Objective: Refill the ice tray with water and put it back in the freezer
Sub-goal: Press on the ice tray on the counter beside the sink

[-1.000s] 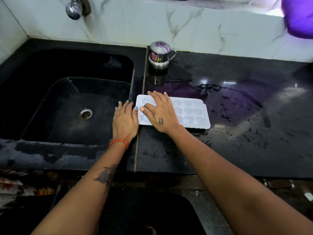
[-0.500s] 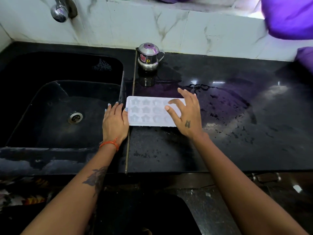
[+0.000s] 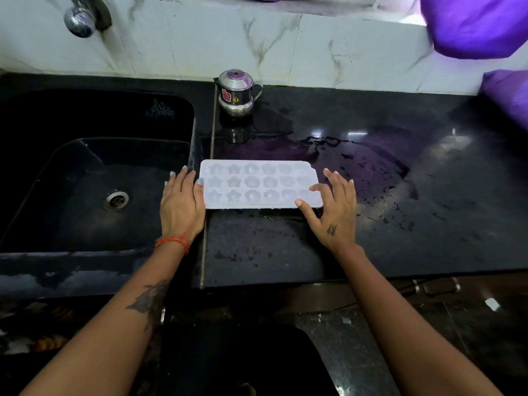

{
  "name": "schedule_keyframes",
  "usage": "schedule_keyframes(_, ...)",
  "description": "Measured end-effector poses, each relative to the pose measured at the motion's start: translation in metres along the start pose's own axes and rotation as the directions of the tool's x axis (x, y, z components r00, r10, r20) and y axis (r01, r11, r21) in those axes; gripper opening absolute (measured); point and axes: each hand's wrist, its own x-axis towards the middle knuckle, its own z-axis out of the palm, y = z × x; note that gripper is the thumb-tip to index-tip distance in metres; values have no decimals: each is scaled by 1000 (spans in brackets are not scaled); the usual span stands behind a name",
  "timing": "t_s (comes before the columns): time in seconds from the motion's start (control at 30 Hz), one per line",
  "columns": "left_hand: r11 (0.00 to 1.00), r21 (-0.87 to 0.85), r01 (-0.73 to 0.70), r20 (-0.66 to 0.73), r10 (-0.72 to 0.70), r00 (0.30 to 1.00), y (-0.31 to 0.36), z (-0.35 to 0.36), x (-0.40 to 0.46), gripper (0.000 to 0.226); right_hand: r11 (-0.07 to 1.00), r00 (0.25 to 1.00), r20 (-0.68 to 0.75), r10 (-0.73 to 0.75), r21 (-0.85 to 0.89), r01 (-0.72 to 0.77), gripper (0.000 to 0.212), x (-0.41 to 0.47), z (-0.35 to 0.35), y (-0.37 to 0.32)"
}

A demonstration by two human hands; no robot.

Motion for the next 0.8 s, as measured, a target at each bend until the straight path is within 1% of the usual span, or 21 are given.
schedule_keyframes(0.2, 999, 39, -38, 20, 37, 999, 2, 0, -3, 47, 999, 999, 35, -28, -41, 29, 45, 1, 1, 0)
schedule_keyframes(0.5, 998, 56, -36, 38, 34, 999, 4, -2, -6, 47, 997, 996, 81, -37, -59, 42, 41, 0, 3, 2)
schedule_keyframes(0.8, 998, 52, -34, 46, 32, 998, 5, -3, -7, 47, 996, 994, 102, -37, -71, 45, 46, 0, 2, 2)
